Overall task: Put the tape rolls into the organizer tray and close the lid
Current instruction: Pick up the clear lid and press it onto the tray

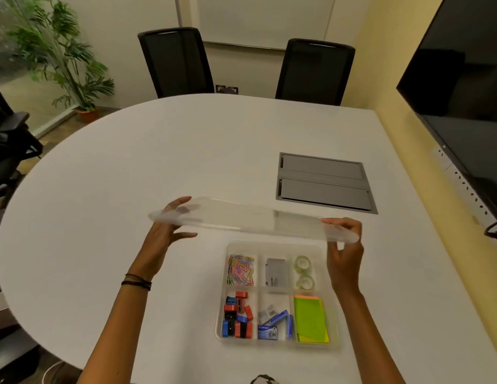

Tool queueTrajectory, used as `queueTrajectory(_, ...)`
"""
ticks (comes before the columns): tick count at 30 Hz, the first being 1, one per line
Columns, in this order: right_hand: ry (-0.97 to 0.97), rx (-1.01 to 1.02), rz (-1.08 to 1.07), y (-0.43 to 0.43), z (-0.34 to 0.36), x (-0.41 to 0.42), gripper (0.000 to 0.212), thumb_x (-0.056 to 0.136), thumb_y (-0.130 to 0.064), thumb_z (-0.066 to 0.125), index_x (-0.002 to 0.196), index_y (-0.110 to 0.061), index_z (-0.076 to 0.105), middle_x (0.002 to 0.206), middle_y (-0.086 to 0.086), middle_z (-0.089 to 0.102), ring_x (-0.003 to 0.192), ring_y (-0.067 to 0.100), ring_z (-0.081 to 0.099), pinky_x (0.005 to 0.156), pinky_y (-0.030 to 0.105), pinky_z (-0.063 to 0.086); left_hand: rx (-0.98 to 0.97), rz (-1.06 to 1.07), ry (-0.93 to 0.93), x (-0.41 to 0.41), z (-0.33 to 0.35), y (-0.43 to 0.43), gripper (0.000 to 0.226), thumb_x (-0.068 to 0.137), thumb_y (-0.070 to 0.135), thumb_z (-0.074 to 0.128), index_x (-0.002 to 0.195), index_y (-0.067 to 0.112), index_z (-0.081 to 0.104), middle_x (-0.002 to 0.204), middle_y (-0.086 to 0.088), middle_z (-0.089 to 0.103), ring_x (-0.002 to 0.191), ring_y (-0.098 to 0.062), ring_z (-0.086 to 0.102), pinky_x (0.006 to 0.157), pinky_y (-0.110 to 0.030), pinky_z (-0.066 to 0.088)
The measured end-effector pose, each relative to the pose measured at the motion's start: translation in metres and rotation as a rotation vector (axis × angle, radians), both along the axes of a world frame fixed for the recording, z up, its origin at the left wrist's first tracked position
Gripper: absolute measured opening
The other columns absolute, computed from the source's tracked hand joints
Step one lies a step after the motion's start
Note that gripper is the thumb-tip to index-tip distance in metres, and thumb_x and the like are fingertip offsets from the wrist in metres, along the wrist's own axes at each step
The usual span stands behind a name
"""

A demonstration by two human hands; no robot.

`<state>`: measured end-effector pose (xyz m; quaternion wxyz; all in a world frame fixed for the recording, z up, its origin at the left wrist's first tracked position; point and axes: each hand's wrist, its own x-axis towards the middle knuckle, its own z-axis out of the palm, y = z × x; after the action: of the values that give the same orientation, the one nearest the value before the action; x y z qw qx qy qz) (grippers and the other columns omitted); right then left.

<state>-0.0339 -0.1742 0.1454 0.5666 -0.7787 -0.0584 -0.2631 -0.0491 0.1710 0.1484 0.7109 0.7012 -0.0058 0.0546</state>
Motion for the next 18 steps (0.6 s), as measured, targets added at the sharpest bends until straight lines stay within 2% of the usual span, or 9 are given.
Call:
queueTrajectory(1, -0.033, 0.006, -0.031, -0.003, 0.003, 0.001, 0.011, 0.090, -0.011, 0.057, 0.098, -0.014, 0.050, 0.096, -0.019, 0.060, 0.089, -0.011, 0.056, 0.081, 0.003, 0.045, 0.027, 0.020, -0.022, 0.000, 0.005, -0.006, 0.031, 0.100, 0.027, 0.030, 0.121, 0.029, 0.052, 0.114, 0.005, 0.064, 0.101, -0.015, 0.066, 0.078, -0.028, 0.059)
queueTrajectory(3, -0.089, 0.034, -0.093, -0.007, 0.012, 0.000, 0.009, 0.093, -0.038, 0.049, 0.093, -0.029, 0.046, 0.087, 0.000, 0.059, 0.079, -0.012, 0.055, 0.073, 0.001, 0.043, 0.120, 0.079, -0.081, 0.000, 0.010, -0.019, 0.030, 0.099, 0.034, 0.028, 0.109, 0.028, 0.056, 0.096, 0.011, 0.066, 0.092, -0.010, 0.067, 0.080, -0.025, 0.057)
queueTrajectory(4, -0.104, 0.050, -0.110, -0.009, 0.016, 0.000, 0.005, 0.093, -0.042, 0.047, 0.090, -0.040, 0.043, 0.084, 0.003, 0.059, 0.077, -0.011, 0.056, 0.071, 0.002, 0.043, 0.174, 0.119, -0.119, -0.001, 0.011, -0.024, 0.028, 0.098, 0.034, 0.029, 0.103, 0.027, 0.056, 0.084, 0.014, 0.065, 0.083, -0.009, 0.066, 0.077, -0.021, 0.056)
queueTrajectory(6, -0.117, 0.086, -0.125, -0.013, 0.020, 0.001, 0.014, 0.095, -0.034, 0.047, 0.089, -0.045, 0.041, 0.077, 0.007, 0.062, 0.072, -0.007, 0.059, 0.071, 0.003, 0.044, 0.279, 0.201, -0.183, -0.001, 0.009, -0.032, 0.026, 0.099, 0.027, 0.033, 0.095, 0.022, 0.058, 0.071, 0.017, 0.059, 0.067, -0.005, 0.057, 0.067, -0.015, 0.051)
queueTrajectory(9, -0.097, 0.081, -0.180, -0.022, 0.019, 0.001, 0.016, 0.095, -0.025, 0.048, 0.084, -0.036, 0.044, 0.063, 0.010, 0.060, 0.059, -0.005, 0.059, 0.062, 0.001, 0.042, 0.449, 0.262, -0.207, 0.000, 0.003, -0.043, 0.026, 0.100, 0.014, 0.038, 0.087, 0.017, 0.060, 0.080, 0.016, 0.056, 0.071, -0.001, 0.053, 0.065, -0.014, 0.046)
queueTrajectory(11, -0.063, 0.080, -0.217, -0.031, 0.015, -0.001, 0.012, 0.092, -0.032, 0.049, 0.081, -0.028, 0.046, 0.055, 0.008, 0.054, 0.050, -0.002, 0.055, 0.053, 0.002, 0.040, 0.506, 0.236, -0.175, 0.001, -0.001, -0.048, 0.026, 0.099, 0.012, 0.041, 0.086, 0.016, 0.062, 0.086, 0.008, 0.052, 0.079, 0.003, 0.053, 0.069, -0.011, 0.042)
queueTrajectory(13, -0.034, 0.051, -0.263, -0.041, 0.011, -0.002, 0.018, 0.090, -0.038, 0.049, 0.079, -0.023, 0.046, 0.051, 0.005, 0.050, 0.044, 0.005, 0.050, 0.045, 0.005, 0.037, 0.501, 0.169, -0.161, 0.001, -0.007, -0.053, 0.025, 0.098, 0.012, 0.042, 0.087, 0.015, 0.065, 0.087, 0.005, 0.053, 0.081, 0.003, 0.054, 0.070, -0.007, 0.041)
queueTrajectory(15, 0.035, -0.011, -0.302, -0.050, 0.003, -0.004, 0.023, 0.092, -0.035, 0.050, 0.078, -0.017, 0.046, 0.050, 0.014, 0.050, 0.043, 0.012, 0.045, 0.045, 0.021, 0.041, 0.459, 0.085, -0.132, -0.002, -0.015, -0.059, 0.025, 0.098, 0.011, 0.042, 0.090, 0.015, 0.065, 0.082, 0.003, 0.059, 0.076, 0.001, 0.057, 0.069, -0.007, 0.045)
queueTrajectory(18, 0.178, -0.098, -0.337, -0.059, -0.014, -0.006, 0.024, 0.094, -0.028, 0.051, 0.079, -0.011, 0.047, 0.056, 0.025, 0.054, 0.049, 0.039, 0.048, 0.048, 0.042, 0.047, 0.386, 0.015, -0.032, -0.007, -0.033, -0.066, 0.023, 0.098, 0.012, 0.043, 0.102, 0.015, 0.065, 0.071, -0.001, 0.061, 0.065, -0.002, 0.059, 0.063, -0.009, 0.049)
